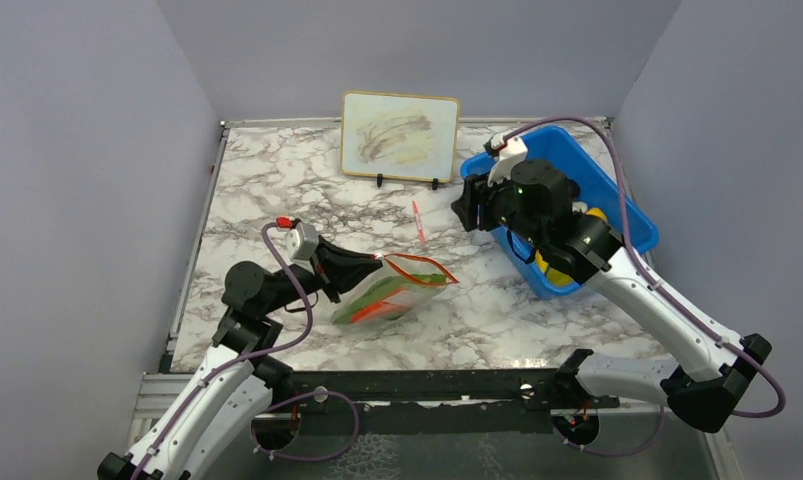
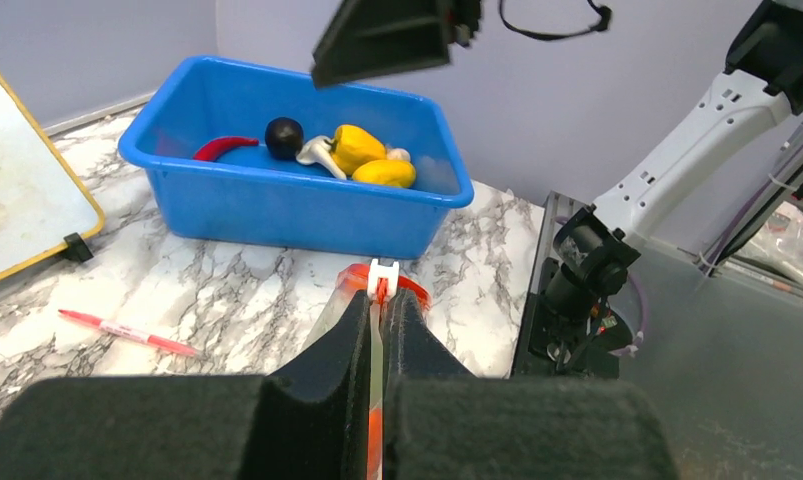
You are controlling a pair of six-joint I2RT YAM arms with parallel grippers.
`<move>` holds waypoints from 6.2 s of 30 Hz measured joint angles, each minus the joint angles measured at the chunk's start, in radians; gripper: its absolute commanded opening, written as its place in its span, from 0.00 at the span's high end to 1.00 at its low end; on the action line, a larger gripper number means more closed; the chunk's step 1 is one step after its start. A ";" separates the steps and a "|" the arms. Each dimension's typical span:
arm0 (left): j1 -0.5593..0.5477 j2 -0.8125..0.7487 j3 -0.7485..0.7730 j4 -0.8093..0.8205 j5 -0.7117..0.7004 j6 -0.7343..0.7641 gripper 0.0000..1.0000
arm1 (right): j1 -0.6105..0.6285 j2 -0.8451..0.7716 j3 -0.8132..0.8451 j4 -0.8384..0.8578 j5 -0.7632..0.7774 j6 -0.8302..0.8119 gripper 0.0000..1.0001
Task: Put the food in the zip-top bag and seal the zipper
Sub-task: Pick up the fake vegetable from the bin, then place the fake vegetable in the zipper food storage bag.
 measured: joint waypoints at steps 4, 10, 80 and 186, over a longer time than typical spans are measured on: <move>0.000 0.000 -0.005 0.004 0.023 0.024 1.00 | -0.064 0.037 0.040 -0.025 0.139 -0.055 0.49; 0.000 -0.021 -0.033 0.007 0.041 0.063 1.00 | -0.237 0.125 0.032 -0.043 0.279 -0.092 0.45; -0.008 -0.101 -0.061 -0.097 0.014 0.219 1.00 | -0.748 0.478 0.003 -0.034 0.340 -0.253 0.51; -0.008 -0.028 -0.044 0.051 -0.057 0.028 1.00 | 0.085 0.254 -0.354 0.729 -0.749 0.288 0.40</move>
